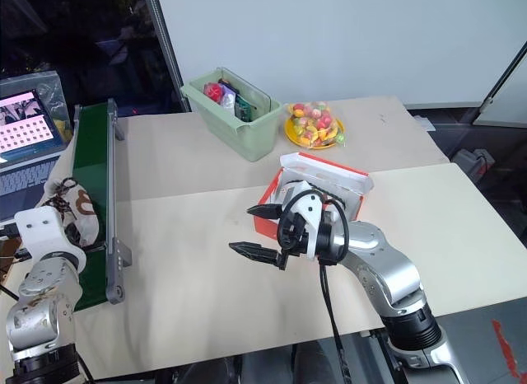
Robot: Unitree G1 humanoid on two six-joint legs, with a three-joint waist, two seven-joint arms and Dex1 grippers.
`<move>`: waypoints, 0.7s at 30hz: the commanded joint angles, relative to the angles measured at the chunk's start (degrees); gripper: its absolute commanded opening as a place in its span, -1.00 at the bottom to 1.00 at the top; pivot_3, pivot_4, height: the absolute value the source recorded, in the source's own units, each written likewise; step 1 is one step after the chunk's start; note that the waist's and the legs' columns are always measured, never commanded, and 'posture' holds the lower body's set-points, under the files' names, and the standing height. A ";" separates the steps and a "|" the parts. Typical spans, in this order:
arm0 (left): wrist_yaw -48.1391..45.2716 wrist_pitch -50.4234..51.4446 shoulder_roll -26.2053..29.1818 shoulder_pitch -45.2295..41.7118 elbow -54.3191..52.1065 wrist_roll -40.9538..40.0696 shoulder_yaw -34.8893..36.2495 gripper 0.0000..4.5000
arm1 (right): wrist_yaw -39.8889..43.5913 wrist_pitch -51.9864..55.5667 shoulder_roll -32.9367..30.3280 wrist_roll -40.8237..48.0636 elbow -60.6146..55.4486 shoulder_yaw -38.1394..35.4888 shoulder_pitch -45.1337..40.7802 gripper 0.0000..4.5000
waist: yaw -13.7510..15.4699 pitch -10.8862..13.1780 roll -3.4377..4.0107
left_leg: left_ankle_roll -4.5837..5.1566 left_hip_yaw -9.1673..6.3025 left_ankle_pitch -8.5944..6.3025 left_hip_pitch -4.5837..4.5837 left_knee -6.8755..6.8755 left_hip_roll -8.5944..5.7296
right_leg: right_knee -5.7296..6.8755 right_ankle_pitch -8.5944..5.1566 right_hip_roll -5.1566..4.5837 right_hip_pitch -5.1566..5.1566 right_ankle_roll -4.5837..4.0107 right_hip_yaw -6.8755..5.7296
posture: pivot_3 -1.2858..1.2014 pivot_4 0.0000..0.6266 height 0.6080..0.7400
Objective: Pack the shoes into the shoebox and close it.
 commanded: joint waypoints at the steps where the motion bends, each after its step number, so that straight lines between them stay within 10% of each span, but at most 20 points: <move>1: -1.00 -0.79 -0.07 -0.60 0.38 -0.27 -0.71 -0.99 | -0.20 0.09 0.14 1.66 -1.96 -1.60 -0.74 1.00 | 0.02 0.00 0.00 | 0.00 -0.01 0.00 0.00 0.00 0.00 | 0.00 0.00 0.00 0.00 0.00 0.00 | 0.03 -0.52 1.00; 21: 0.43 -7.77 2.03 -6.06 -9.27 8.67 -11.33 -0.99 | -15.74 20.12 7.84 16.22 10.26 -13.33 -10.92 1.00 | -0.16 0.05 -0.10 | 0.03 -0.06 -0.05 -0.26 -0.10 0.01 | -0.17 0.03 -0.01 -0.23 -0.04 -0.04 | 0.03 -0.52 1.00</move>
